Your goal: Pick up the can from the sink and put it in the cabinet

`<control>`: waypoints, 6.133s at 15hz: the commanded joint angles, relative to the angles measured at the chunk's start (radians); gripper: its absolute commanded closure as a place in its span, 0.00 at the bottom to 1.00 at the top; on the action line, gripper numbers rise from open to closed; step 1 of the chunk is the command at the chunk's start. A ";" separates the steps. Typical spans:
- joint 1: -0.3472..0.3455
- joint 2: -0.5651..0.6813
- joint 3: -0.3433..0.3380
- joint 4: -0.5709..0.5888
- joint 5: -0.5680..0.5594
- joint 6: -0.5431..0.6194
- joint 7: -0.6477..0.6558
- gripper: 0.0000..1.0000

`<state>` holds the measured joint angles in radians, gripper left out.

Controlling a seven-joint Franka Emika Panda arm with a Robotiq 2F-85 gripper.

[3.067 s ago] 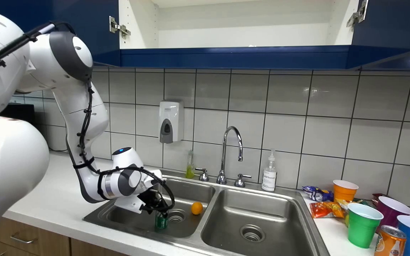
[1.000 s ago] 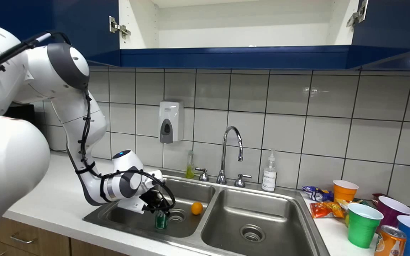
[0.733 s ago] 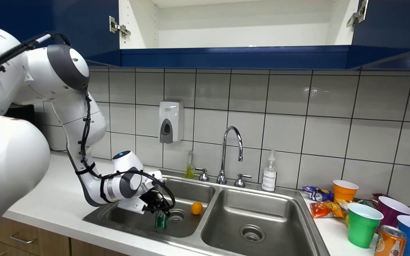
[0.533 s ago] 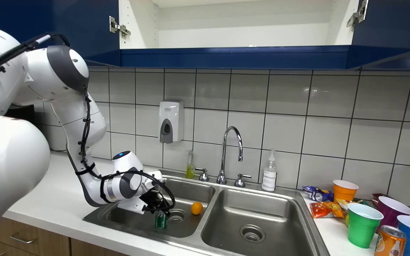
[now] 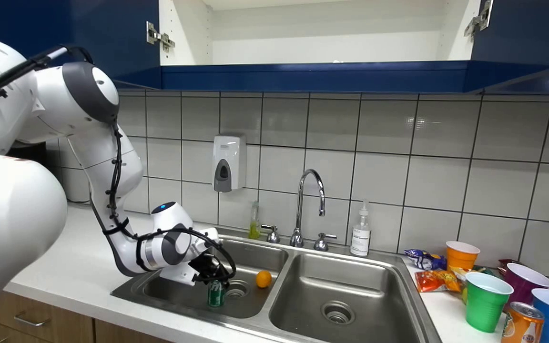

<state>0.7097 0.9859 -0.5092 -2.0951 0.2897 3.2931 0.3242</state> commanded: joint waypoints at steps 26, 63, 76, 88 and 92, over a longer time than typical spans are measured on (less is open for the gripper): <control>-0.004 -0.091 -0.062 -0.024 -0.037 -0.126 -0.047 0.60; 0.081 -0.794 -0.220 -0.377 -0.665 -0.511 0.072 0.60; -0.152 -1.093 0.031 -0.453 -0.854 -0.801 0.258 0.60; -0.610 -1.265 0.527 -0.482 -0.672 -0.938 0.199 0.60; -0.646 -1.308 0.567 -0.479 -0.646 -0.965 0.192 0.60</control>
<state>0.1141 -0.2545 0.0074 -2.5645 -0.3856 2.3715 0.5470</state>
